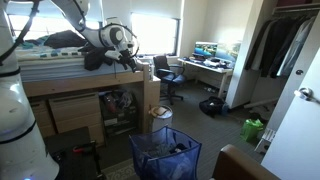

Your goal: Put the brown clothing on the bed in the laundry hamper

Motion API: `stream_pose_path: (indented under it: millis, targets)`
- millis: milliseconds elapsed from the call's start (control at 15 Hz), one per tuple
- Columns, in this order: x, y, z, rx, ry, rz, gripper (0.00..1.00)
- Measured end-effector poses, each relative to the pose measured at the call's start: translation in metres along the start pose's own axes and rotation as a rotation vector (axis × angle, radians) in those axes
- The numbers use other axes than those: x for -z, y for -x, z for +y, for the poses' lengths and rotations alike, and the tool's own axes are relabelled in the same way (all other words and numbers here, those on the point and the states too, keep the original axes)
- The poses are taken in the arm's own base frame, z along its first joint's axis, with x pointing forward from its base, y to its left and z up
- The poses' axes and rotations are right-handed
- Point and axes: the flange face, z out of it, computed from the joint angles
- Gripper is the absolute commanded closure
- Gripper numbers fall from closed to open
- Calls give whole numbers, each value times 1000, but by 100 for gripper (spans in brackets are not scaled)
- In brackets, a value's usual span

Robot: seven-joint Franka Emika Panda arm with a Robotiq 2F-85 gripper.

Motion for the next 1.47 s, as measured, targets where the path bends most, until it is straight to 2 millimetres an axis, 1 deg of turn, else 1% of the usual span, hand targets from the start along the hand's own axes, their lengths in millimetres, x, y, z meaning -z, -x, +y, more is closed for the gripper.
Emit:
stream_pose_path:
  millis: [133, 333, 467, 600, 667, 800, 1067, 1200, 1333, 1467]
  targets:
    - [-3, -25, -19, 57, -49, 36, 0]
    - [-19, -57, -53, 139, -123, 49, 0]
    - [-32, -72, -77, 197, -177, 43, 0]
    - [-43, -84, -100, 266, -220, 23, 0]
    - [-47, -87, -108, 289, -231, 13, 0]
    - [-49, -92, -116, 299, -240, 9, 0]
    - [-50, -94, -115, 295, -246, 11, 0]
    - [-51, -94, -120, 315, -293, 29, 0]
    - [-50, -93, -133, 367, -358, 52, 0]
    - [-46, -92, -156, 442, -416, 66, 0]
